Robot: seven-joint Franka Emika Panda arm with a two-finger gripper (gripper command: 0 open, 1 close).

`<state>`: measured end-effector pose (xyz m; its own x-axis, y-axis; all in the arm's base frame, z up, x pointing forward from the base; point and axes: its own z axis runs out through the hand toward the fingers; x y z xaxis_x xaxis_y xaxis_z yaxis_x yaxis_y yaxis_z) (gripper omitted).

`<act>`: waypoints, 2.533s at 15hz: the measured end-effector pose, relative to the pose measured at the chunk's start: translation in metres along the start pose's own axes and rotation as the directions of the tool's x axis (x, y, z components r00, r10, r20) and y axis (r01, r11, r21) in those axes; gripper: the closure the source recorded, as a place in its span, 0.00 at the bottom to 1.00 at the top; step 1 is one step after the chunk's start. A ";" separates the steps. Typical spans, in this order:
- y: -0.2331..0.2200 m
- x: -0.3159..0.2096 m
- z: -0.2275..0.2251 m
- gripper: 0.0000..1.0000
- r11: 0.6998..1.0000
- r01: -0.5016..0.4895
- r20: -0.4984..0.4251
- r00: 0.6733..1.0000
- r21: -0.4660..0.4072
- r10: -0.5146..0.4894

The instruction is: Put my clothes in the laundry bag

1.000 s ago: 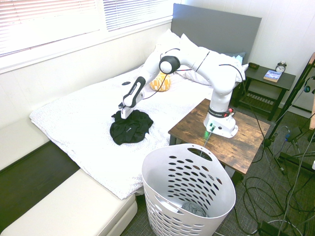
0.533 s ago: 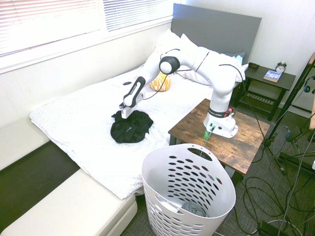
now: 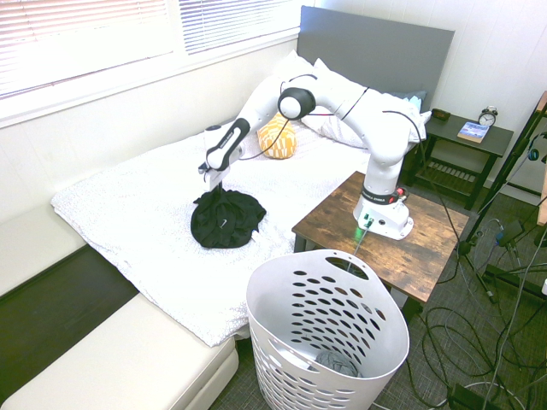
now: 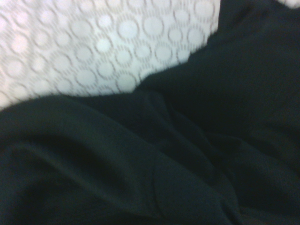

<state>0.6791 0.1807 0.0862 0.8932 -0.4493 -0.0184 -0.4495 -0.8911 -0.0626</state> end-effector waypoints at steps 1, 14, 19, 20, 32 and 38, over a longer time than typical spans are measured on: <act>-0.010 -0.001 -0.034 1.00 1.000 0.017 -0.003 1.000 0.005 -0.017; -0.119 -0.289 -0.490 1.00 0.916 0.394 -0.062 0.919 0.076 -0.390; -0.101 -0.493 -0.548 1.00 0.820 0.568 -0.117 0.821 0.076 -0.558; -0.086 -0.527 -0.557 1.00 0.796 0.599 -0.124 0.799 0.087 -0.588; 0.029 -0.712 -0.491 0.00 0.653 0.756 -0.027 0.652 -0.046 -0.758; 0.033 -0.719 -0.484 0.00 0.627 0.775 -0.005 0.629 -0.085 -0.778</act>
<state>0.0162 0.4432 0.5799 0.9110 0.4102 0.0418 0.4092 -0.9119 0.0308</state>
